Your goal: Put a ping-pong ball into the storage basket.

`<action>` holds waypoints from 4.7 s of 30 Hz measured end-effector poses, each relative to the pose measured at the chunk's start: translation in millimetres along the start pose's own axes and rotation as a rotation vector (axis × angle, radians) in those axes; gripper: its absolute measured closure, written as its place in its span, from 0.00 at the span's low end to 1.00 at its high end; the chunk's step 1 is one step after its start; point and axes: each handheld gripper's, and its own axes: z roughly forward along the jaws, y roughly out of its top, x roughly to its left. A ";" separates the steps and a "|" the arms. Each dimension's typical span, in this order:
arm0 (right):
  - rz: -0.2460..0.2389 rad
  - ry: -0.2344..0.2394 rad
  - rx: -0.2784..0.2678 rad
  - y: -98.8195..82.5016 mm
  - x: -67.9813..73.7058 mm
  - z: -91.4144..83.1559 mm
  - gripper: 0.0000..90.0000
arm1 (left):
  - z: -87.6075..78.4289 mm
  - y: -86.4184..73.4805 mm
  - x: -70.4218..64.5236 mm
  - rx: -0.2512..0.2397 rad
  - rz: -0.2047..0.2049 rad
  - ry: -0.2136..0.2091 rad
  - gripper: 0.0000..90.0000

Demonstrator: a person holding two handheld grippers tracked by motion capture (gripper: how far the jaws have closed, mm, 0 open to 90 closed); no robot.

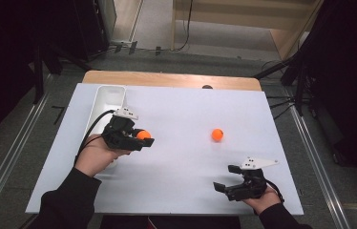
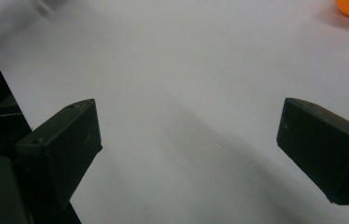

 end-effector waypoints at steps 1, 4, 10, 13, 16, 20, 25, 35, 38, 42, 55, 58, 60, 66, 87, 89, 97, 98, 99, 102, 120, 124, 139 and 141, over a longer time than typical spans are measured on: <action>-0.002 -0.002 -0.003 0.1 -0.2 0.1 0.06 | -1.0 0.5 1.0 0.001 -0.003 0.003 0.56; 0.000 -0.001 -0.003 0.2 -0.5 -0.5 0.06 | -4.8 1.6 3.6 -0.019 -0.018 0.034 0.56; -0.003 0.000 -0.004 0.1 -0.1 -0.3 0.06 | -12.9 4.2 8.9 -0.037 -0.034 0.072 0.56; -0.001 0.000 -0.007 0.1 -0.2 -0.6 0.06 | -16.6 5.5 12.0 -0.048 -0.053 0.087 0.56; 0.003 0.000 -0.013 0.0 -0.2 -0.7 0.06 | -19.9 6.1 15.4 -0.061 -0.071 0.121 0.56; -0.003 -0.005 -0.016 0.0 -0.5 -1.1 0.06 | -23.4 6.2 20.2 -0.072 -0.099 0.128 0.56; 0.003 0.000 -0.011 -0.1 -0.7 -1.2 0.06 | -26.4 5.8 24.9 -0.072 -0.109 0.161 0.56; 0.003 0.006 -0.015 0.1 0.0 -1.1 0.06 | -38.2 3.1 35.2 -0.098 -0.147 0.208 0.56; -0.001 0.005 -0.016 0.3 -0.1 -0.8 0.06 | -40.5 2.6 36.5 -0.102 -0.154 0.223 0.56; 0.001 0.006 -0.015 0.4 -0.1 -1.1 0.06 | -43.4 1.4 39.8 -0.107 -0.166 0.241 0.56; 0.002 0.007 -0.012 1.8 0.4 0.2 0.06 | -48.4 -3.2 53.3 -0.138 -0.202 0.289 0.56; -0.005 0.005 -0.016 2.1 -0.3 0.4 0.06 | -48.0 -3.4 57.8 -0.139 -0.221 0.302 0.56; -0.007 0.004 -0.017 2.2 -0.7 0.5 0.06 | -46.9 -3.5 60.8 -0.141 -0.231 0.312 0.56; -0.008 0.005 -0.014 2.7 -0.8 0.5 0.06 | -42.1 -1.4 68.9 -0.147 -0.235 0.342 0.56; -0.004 0.005 -0.023 2.8 -1.4 -1.2 0.06 | -31.5 18.9 101.3 -0.165 -0.261 0.388 0.56; -0.002 0.004 -0.024 2.6 -1.8 -1.7 0.06 | -30.4 20.7 104.1 -0.167 -0.265 0.391 0.56; 0.000 0.000 -0.028 2.6 -2.7 -1.0 0.06 | -19.8 25.7 115.3 -0.176 -0.295 0.385 0.56; 0.000 -0.001 -0.029 2.6 -2.8 -1.0 0.06 | -18.0 26.1 115.9 -0.171 -0.293 0.388 0.56; 0.002 -0.002 -0.029 2.6 -2.9 -1.1 0.06 | -16.4 26.5 116.5 -0.169 -0.289 0.398 0.56; 0.003 0.000 -0.028 2.7 -3.3 -1.1 0.06 | -12.8 26.9 120.6 -0.185 -0.294 0.407 0.56; 0.009 0.000 -0.026 2.3 -3.6 -1.5 0.06 | 7.7 22.1 144.3 -0.185 -0.329 0.478 0.56; 0.008 0.003 -0.026 2.1 -3.2 -1.8 0.06 | 13.8 19.7 147.3 -0.181 -0.350 0.470 0.56; -0.002 0.003 -0.039 3.1 -3.0 -0.5 0.06 | 25.6 15.5 153.2 -0.144 -0.376 0.480 0.56; -0.003 0.005 -0.037 3.0 -3.1 -0.8 0.06 | 26.3 15.2 153.3 -0.130 -0.380 0.476 0.56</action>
